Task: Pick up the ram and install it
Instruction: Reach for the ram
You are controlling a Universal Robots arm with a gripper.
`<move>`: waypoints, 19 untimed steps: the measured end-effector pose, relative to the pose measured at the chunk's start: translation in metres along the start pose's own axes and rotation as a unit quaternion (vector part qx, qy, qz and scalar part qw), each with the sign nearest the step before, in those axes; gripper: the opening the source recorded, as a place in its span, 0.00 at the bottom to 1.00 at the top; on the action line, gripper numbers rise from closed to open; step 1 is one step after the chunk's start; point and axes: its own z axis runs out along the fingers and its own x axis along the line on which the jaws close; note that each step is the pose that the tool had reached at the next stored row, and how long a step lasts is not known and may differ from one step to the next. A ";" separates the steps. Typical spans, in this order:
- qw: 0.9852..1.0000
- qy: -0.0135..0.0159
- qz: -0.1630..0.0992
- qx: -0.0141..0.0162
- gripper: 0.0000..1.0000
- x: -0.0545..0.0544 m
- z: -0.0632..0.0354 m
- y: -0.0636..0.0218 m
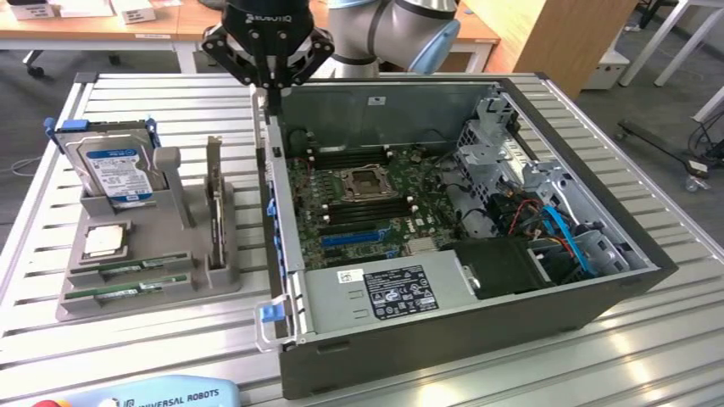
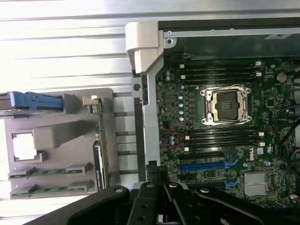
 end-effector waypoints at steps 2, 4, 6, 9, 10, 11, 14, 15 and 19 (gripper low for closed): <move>1.000 0.000 0.000 0.000 0.10 0.005 -0.0001 -0.0004; 1.000 0.000 0.000 0.000 0.10 0.011 -0.0002 -0.0007; 1.000 0.000 0.000 0.000 0.10 0.016 -0.0003 -0.0012; 1.000 0.000 0.000 0.000 0.10 0.023 -0.0004 -0.0017; 1.000 0.000 0.000 0.000 0.10 0.026 -0.0005 -0.0019; 1.000 0.000 0.000 0.000 0.10 0.029 -0.0005 -0.0021; 1.000 0.000 0.000 0.000 0.10 0.038 -0.0007 -0.0028; 1.000 0.000 0.000 0.000 0.10 0.042 -0.0008 -0.0031; 1.000 0.000 0.000 0.000 0.10 0.055 -0.0010 -0.0041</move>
